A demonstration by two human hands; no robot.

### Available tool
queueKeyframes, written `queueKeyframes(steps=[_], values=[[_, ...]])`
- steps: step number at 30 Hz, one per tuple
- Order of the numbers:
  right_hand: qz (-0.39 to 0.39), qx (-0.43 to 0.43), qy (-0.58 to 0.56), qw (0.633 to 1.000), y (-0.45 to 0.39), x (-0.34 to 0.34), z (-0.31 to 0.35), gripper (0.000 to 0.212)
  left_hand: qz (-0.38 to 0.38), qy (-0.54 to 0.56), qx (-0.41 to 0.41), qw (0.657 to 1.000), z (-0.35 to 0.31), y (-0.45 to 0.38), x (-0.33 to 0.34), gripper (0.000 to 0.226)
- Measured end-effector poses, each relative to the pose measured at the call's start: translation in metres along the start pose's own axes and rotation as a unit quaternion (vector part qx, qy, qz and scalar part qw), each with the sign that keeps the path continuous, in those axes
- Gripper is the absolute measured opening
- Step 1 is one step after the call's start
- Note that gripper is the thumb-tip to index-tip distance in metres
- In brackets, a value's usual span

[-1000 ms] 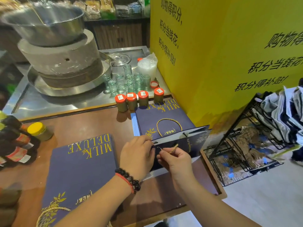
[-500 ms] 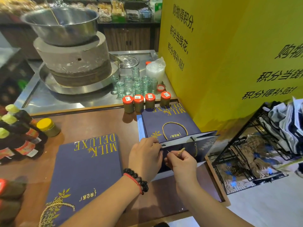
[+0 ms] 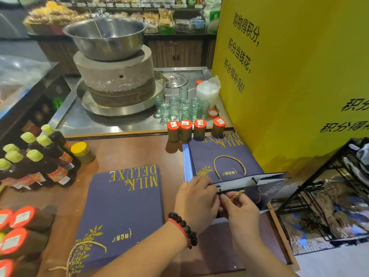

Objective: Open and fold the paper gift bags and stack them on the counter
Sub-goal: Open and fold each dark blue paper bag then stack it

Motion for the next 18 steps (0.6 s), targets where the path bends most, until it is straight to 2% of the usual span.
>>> queueKeyframes(steps=[8,11,13,15,18], values=[[0.04,0.047,-0.069,0.996,0.007,-0.003,0.0,0.019,0.007,-0.016,0.004,1.0,0.0,-0.003,-0.002,0.024],[0.059,0.05,-0.044,0.996,0.01,-0.008,-0.001,0.024,0.008,-0.024,0.004,1.0,0.0,-0.005,-0.002,0.024],[0.055,0.041,0.02,0.997,0.01,-0.018,-0.004,0.028,0.007,-0.028,-0.002,1.0,0.0,-0.005,-0.003,0.026],[0.04,-0.021,0.127,0.991,0.008,-0.034,-0.002,0.028,0.004,-0.024,-0.003,1.0,-0.001,-0.005,-0.003,0.023],[0.022,-0.226,0.268,0.936,0.009,-0.043,0.037,0.026,0.005,-0.02,0.001,1.0,-0.003,-0.003,-0.003,0.016]])
Point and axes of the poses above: each hand's wrist, its own y-axis away from the middle knuckle, its own x-axis out of the palm, z = x × y, the point moved 5 cm from there along -y, towards the middle knuckle
